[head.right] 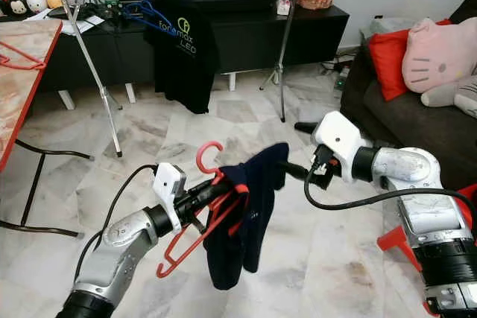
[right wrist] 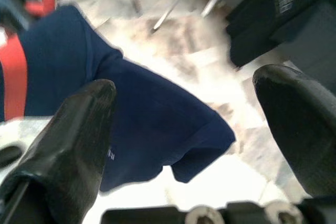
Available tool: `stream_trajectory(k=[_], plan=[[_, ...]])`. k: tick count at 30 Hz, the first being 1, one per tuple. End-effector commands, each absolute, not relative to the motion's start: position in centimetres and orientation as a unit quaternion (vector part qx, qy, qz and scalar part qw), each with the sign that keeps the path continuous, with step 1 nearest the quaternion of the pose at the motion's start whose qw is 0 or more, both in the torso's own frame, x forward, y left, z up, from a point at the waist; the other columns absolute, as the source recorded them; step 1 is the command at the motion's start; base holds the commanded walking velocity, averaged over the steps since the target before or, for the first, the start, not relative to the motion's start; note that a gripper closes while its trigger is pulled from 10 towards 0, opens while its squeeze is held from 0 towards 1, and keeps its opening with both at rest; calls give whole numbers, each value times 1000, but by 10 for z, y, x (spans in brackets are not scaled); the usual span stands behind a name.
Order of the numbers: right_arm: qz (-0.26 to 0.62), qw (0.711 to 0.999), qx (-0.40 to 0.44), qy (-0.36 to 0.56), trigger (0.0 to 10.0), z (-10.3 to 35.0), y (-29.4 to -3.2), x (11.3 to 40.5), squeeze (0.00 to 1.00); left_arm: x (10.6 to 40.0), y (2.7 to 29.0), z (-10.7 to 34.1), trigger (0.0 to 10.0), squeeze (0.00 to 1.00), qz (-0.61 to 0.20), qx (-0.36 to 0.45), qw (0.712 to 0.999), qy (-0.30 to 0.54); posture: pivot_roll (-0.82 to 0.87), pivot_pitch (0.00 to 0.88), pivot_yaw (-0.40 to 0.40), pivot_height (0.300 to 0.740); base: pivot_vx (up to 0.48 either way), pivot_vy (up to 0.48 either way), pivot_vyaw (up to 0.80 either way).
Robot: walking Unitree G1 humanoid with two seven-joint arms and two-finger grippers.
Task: Hang hanger
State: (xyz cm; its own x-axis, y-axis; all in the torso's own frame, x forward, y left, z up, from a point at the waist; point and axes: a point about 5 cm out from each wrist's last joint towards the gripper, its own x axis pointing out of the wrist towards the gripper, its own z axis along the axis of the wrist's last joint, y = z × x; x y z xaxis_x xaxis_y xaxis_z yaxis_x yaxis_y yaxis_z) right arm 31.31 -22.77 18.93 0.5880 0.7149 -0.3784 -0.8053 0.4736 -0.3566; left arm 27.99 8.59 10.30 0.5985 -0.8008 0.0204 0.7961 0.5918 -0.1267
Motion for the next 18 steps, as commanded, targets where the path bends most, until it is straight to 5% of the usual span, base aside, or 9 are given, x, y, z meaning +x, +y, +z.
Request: stream_trajectory(k=[1,14,18], plan=[[471,831,-278,105,10000,194,-233,314,0,276,84,113,10000,0,-483,-56,874,5,-84,0,-59,740,0,0,0],[565,738,-312,196,10000,172,-240,312,0,250,71,101,10000,0,-607,1,792,65,-73,0,-72,740,0,0,0],[568,733,-310,207,10000,158,-237,312,0,246,67,103,10000,0,-630,9,773,72,-69,0,-78,740,0,0,0]])
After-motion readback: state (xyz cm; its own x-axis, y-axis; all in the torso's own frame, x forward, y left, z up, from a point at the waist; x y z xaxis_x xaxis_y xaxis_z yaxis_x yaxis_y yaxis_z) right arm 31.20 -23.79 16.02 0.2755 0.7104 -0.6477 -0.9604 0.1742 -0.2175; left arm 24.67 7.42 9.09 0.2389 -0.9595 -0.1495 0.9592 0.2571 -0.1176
